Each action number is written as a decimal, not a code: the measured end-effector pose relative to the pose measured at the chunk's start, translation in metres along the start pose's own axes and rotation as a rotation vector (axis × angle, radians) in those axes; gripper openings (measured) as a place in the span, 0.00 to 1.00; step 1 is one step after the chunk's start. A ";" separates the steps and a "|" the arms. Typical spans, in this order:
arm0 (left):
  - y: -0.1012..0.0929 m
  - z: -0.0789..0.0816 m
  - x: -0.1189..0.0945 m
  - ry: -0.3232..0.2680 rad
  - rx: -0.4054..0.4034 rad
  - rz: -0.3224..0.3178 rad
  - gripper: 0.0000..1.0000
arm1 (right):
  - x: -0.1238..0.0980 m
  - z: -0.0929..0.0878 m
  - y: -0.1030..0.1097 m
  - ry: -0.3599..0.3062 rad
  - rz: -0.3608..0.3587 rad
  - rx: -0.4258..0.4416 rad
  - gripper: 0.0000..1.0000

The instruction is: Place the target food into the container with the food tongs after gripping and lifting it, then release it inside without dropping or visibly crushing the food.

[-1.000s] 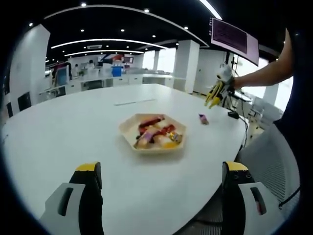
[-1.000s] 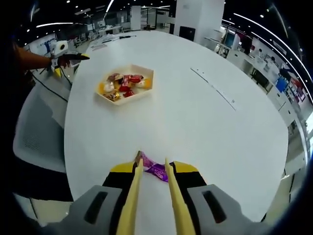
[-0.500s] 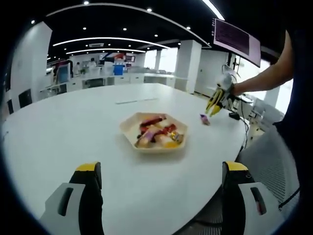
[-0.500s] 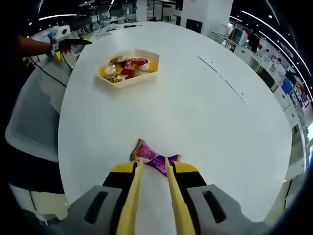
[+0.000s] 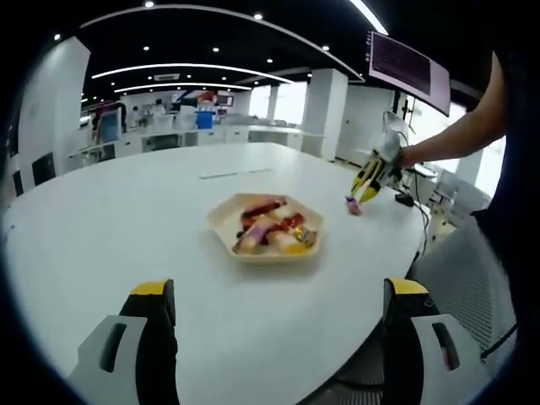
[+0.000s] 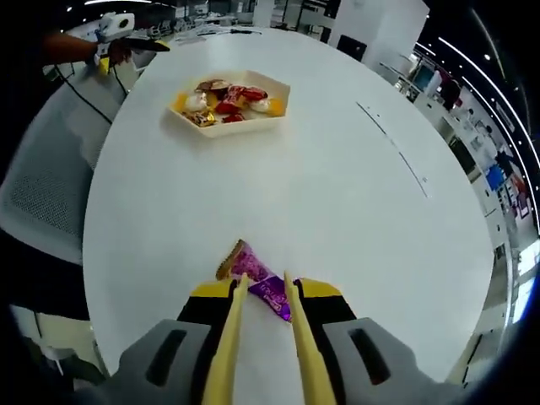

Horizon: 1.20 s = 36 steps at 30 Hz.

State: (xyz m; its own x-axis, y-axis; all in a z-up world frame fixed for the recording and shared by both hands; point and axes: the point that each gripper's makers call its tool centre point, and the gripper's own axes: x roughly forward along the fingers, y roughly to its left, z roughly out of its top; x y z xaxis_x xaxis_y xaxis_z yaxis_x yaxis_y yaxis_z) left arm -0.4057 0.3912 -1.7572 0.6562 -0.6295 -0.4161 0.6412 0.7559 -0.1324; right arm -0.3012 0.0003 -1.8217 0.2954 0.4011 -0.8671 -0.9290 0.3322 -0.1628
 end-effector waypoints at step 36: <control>0.002 -0.003 0.001 0.010 -0.008 0.001 0.99 | 0.017 -0.001 0.007 0.066 0.077 0.077 0.21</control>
State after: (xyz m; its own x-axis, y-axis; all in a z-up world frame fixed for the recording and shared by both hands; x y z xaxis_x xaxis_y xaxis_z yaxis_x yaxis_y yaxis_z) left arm -0.4051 0.3927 -1.7602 0.6529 -0.6268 -0.4253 0.6372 0.7581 -0.1391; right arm -0.3028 0.0086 -1.8376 0.2061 0.3719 -0.9051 -0.9278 0.3681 -0.0600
